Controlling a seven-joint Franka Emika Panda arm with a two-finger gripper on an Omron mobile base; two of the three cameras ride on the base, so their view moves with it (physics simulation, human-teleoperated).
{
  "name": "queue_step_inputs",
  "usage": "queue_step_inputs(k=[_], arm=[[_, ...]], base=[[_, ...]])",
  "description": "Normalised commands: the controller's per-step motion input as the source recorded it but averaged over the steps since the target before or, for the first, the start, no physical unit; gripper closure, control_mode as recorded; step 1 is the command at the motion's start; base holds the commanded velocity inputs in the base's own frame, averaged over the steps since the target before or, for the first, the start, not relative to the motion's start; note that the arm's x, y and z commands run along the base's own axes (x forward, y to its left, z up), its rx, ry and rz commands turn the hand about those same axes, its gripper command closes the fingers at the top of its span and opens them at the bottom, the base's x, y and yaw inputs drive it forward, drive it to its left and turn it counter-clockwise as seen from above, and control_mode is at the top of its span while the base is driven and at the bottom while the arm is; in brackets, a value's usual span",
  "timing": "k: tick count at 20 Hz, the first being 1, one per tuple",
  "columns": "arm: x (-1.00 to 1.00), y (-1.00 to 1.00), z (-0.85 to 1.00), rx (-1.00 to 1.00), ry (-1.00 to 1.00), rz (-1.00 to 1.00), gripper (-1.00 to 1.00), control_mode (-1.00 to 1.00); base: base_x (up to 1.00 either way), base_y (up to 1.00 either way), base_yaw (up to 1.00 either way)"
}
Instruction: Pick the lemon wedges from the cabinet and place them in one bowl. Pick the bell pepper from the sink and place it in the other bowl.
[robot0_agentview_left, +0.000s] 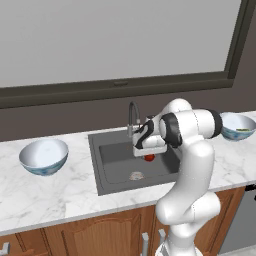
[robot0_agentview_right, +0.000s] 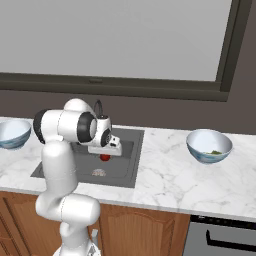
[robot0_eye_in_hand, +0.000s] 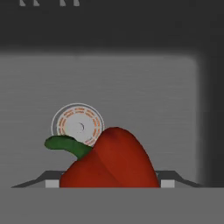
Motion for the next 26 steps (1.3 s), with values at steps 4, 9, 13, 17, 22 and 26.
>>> queue_step_inputs(k=[4,9,13,17,22,26], arm=[[-0.32,0.00,0.41,0.02,0.03,-0.01,1.00,-1.00],[-0.50,0.00,0.15,0.01,-0.03,-0.01,1.00,-1.00],[-0.45,0.00,0.28,0.03,0.00,-0.03,1.00,-1.00],[-0.44,0.00,0.54,0.08,0.00,-0.02,1.00,-1.00],[-0.55,0.06,0.25,0.03,-0.01,-0.02,1.00,-1.00],[-0.51,0.23,0.25,0.03,0.00,-0.02,1.00,-1.00]], base=[[0.00,0.00,0.00],[0.00,0.00,0.00],[0.00,0.00,0.00],[0.00,0.00,0.00],[0.00,0.00,0.00],[0.00,0.00,0.00]])
